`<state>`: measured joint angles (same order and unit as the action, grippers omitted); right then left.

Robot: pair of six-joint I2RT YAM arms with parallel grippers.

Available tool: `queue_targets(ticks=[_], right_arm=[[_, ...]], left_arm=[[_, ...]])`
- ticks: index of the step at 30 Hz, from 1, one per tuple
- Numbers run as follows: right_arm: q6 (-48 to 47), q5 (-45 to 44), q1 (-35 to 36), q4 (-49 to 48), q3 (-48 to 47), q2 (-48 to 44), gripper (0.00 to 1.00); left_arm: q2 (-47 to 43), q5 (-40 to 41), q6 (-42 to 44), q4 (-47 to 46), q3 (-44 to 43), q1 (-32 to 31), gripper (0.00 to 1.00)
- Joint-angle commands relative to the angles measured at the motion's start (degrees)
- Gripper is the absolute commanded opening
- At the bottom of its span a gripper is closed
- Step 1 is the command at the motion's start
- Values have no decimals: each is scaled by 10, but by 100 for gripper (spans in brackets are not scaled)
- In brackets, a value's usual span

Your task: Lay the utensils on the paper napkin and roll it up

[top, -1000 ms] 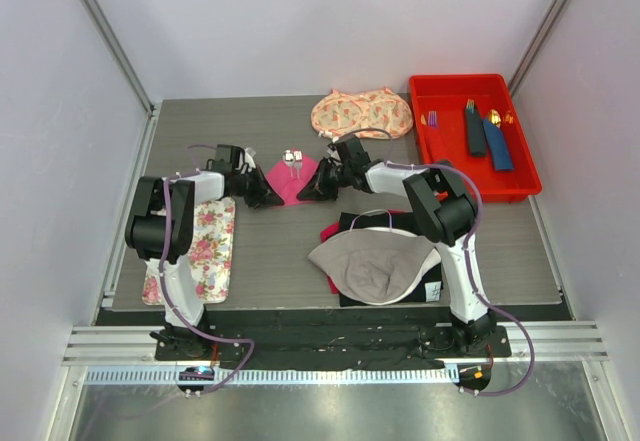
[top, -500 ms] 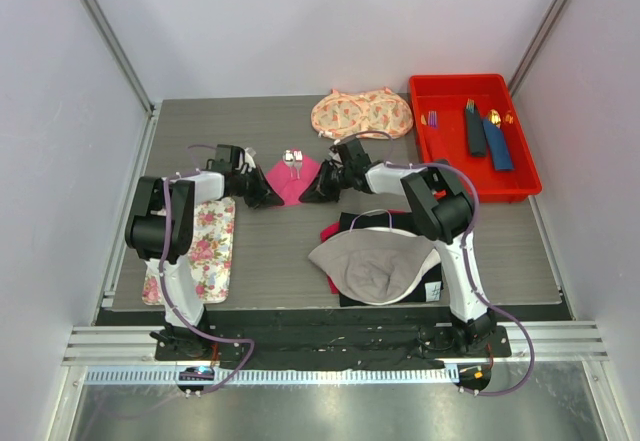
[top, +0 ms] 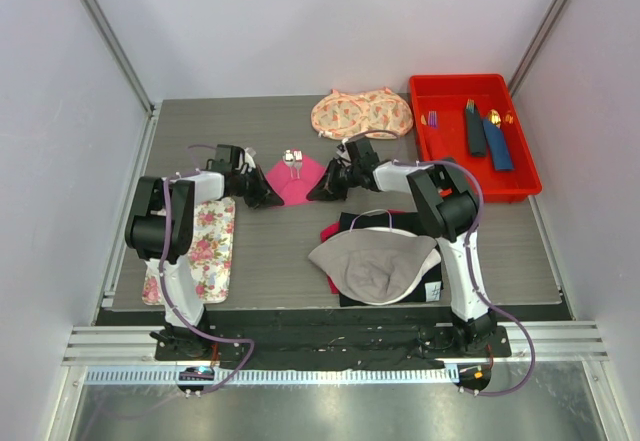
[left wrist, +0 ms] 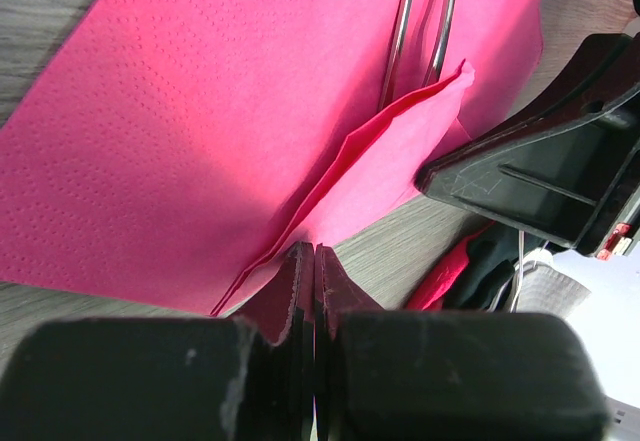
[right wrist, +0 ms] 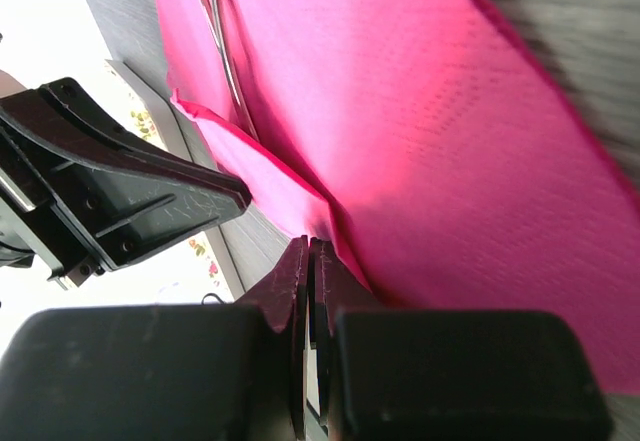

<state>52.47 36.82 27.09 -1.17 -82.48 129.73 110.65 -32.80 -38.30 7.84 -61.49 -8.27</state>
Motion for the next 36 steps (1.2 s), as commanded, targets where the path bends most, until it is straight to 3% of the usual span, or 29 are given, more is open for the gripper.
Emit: queue_targets(ticks=[1, 22, 36], right_arm=[[-39, -27, -19, 42, 22, -25, 1], [-191, -86, -49, 198, -18, -41, 1], [-196, -52, -56, 218, -49, -52, 3]], left_arm=[[6, 27, 19, 37, 3, 5, 0], [4, 27, 19, 38, 1, 6, 0], [-1, 17, 17, 32, 6, 6, 0]])
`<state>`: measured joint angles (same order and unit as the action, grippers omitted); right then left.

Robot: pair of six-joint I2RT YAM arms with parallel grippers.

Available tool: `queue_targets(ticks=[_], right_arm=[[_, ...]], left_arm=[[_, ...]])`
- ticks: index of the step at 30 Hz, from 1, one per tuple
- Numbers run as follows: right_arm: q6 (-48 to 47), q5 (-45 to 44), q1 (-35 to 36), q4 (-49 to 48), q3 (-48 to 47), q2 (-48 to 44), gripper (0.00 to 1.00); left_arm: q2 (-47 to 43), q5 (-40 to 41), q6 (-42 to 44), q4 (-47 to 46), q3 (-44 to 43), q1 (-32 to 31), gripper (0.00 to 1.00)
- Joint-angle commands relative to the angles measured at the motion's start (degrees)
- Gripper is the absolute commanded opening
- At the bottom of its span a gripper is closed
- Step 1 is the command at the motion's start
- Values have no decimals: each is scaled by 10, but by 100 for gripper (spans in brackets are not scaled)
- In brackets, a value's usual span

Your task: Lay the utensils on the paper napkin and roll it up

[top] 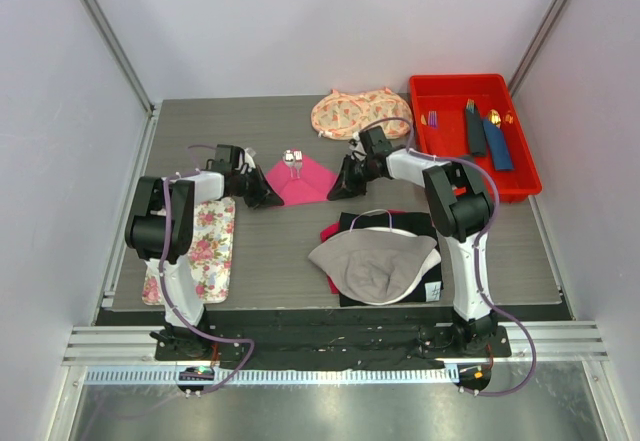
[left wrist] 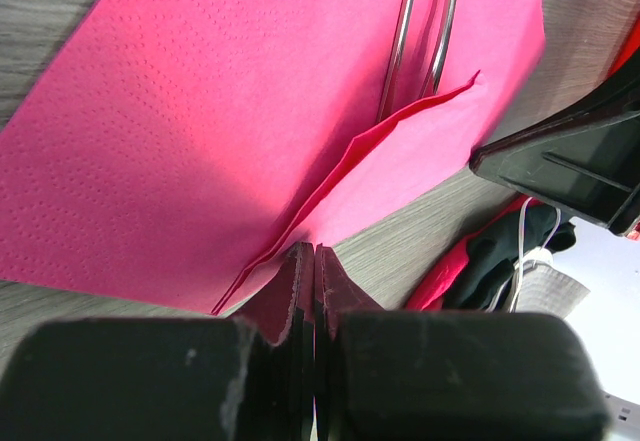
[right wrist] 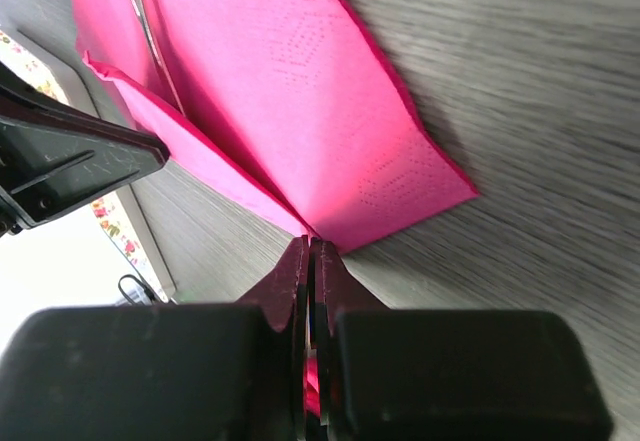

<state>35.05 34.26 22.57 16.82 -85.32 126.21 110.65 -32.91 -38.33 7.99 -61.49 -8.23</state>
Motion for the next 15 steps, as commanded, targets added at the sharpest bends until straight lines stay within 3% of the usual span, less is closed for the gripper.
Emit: queue_targets(ticks=[1, 8, 15], right_arm=[[-17, -2, -9, 32, -25, -17, 4], [58, 48, 15, -73, -20, -34, 10], [107, 21, 45, -136, -40, 9, 10]], left_arm=[[-1, 18, 18, 29, 6, 5, 0], [-1, 14, 17, 27, 6, 5, 0], [-2, 7, 10, 12, 14, 5, 0]])
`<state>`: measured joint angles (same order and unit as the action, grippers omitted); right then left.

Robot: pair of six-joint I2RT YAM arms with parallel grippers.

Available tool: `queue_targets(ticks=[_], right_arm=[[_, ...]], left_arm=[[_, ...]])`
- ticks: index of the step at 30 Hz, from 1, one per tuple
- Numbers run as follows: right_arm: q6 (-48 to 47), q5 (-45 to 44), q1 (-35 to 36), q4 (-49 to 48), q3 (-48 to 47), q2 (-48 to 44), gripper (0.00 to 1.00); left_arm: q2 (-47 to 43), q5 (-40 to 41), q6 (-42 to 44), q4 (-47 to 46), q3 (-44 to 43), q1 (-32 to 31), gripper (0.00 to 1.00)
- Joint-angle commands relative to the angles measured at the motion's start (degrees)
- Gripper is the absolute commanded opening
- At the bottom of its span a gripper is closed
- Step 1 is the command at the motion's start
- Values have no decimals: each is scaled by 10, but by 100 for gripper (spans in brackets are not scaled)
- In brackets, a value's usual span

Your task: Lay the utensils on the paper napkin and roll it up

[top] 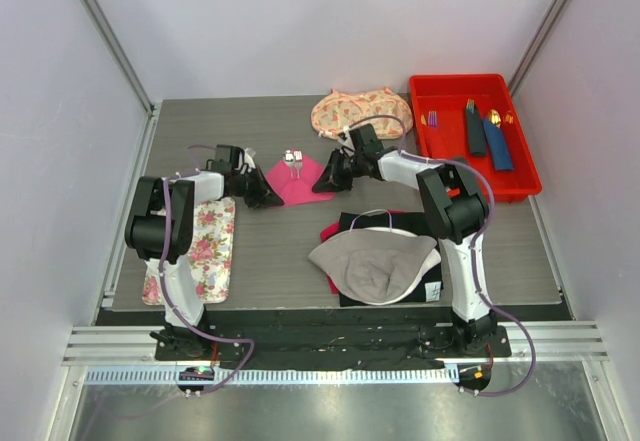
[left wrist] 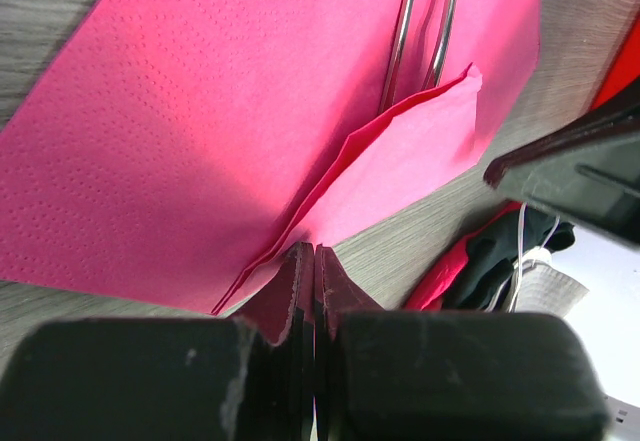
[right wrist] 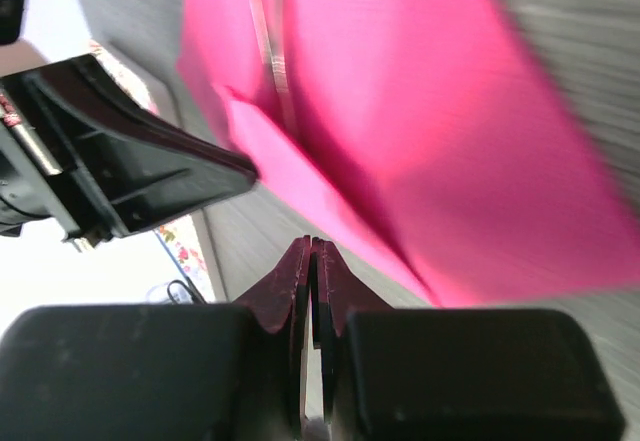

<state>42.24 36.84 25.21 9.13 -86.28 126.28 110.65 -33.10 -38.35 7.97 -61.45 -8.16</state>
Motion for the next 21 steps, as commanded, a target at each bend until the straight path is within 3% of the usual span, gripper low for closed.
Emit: queue_targets(ticks=[1, 7, 14, 18, 21], right_arm=[[41, -8, 19, -61, -34, 19, 10], [43, -36, 19, -64, -38, 45, 9], [7, -62, 18, -23, -49, 48, 9], [-4, -66, 18, -14, -49, 51, 9], [-5, -68, 19, -13, -50, 54, 9]], left_arm=[[-3, 8, 9, 7, 13, 4, 0], [-10, -42, -18, -60, 33, 6, 4], [-21, -127, -120, -271, 60, 10, 16], [-1, -127, -168, -381, 56, 9, 21], [13, -123, -188, -407, 46, 3, 22]])
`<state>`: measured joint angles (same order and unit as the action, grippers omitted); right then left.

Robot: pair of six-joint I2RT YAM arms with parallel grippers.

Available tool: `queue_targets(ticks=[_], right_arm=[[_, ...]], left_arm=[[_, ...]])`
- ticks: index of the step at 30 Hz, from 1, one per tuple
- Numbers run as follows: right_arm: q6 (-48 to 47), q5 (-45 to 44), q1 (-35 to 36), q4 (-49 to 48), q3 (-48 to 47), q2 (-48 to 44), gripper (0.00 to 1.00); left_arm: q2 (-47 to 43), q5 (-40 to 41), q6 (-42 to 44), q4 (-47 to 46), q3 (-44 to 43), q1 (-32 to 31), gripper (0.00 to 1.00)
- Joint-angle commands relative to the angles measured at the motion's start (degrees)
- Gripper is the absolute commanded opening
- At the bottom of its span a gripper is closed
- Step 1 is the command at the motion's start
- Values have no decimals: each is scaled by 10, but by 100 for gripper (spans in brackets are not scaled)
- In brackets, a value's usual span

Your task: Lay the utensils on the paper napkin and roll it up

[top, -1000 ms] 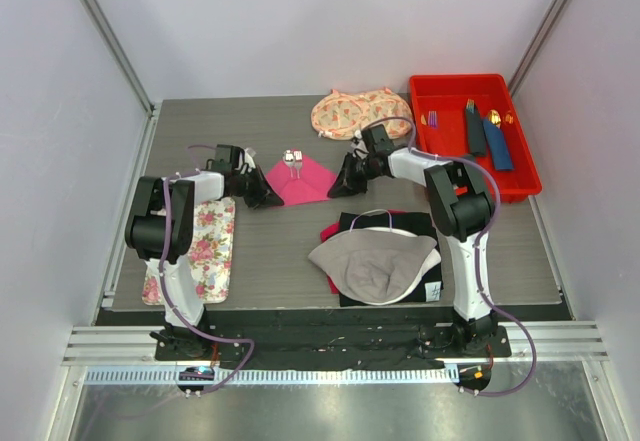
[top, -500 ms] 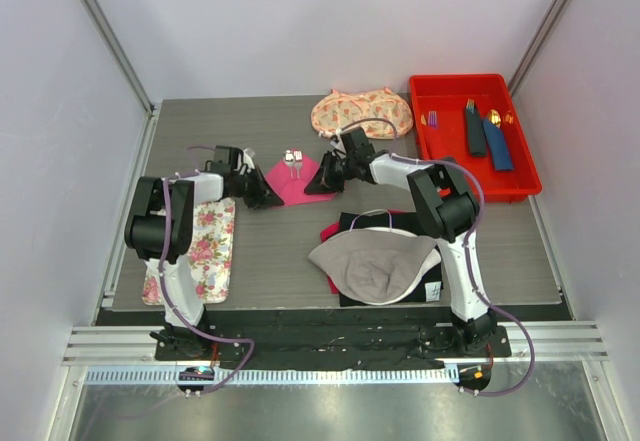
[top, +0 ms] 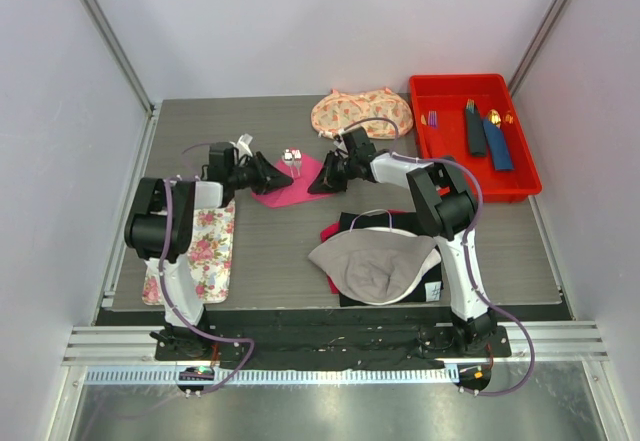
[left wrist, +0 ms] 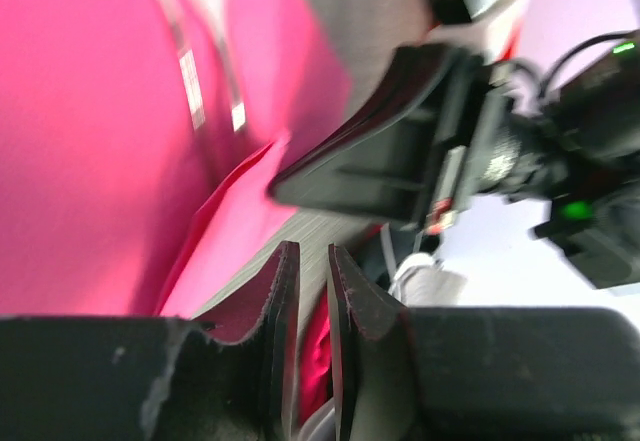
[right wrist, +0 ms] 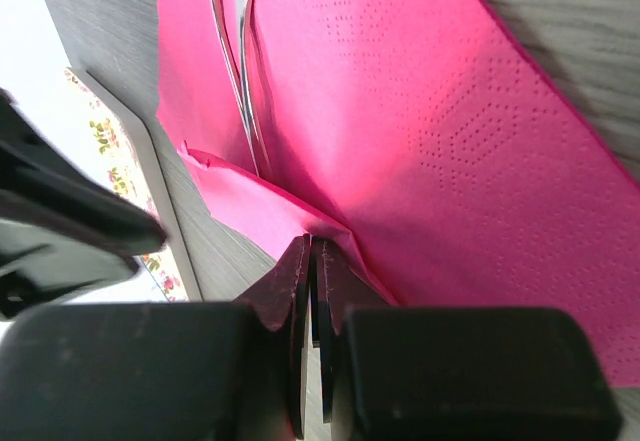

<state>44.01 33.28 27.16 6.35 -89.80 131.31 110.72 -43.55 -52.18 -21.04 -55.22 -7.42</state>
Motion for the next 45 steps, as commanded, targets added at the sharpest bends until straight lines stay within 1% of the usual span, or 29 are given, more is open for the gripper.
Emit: queue_targets(ticks=[1, 7, 15, 21, 24, 28, 30, 36, 45], right_arm=[[-23, -31, -2, 16, -17, 4, 9], [-12, -25, -2, 16, -20, 5, 9], [0, -15, -2, 16, -27, 4, 10], [6, -8, -1, 16, -27, 4, 11], [6, -6, -2, 16, -29, 2, 10], [6, 0, -2, 16, -30, -1, 11], [6, 5, -1, 16, -31, -3, 11], [27, 3, 0, -15, -37, -12, 11], [30, -10, 6, -24, -54, 11, 11]], left_arm=[[19, -17, -50, -121, -18, -7, 21], [35, 6, -36, -119, -26, -25, 18], [71, 36, -37, -110, -46, -25, 15], [106, 36, -56, -132, -64, -23, 12], [120, 33, -66, -146, -69, -22, 12], [129, 36, -74, -152, -71, -20, 11], [131, 37, -74, -145, -70, -19, 10], [130, 39, -67, -133, -64, -14, 8], [125, 41, -56, -117, -65, -13, 7]])
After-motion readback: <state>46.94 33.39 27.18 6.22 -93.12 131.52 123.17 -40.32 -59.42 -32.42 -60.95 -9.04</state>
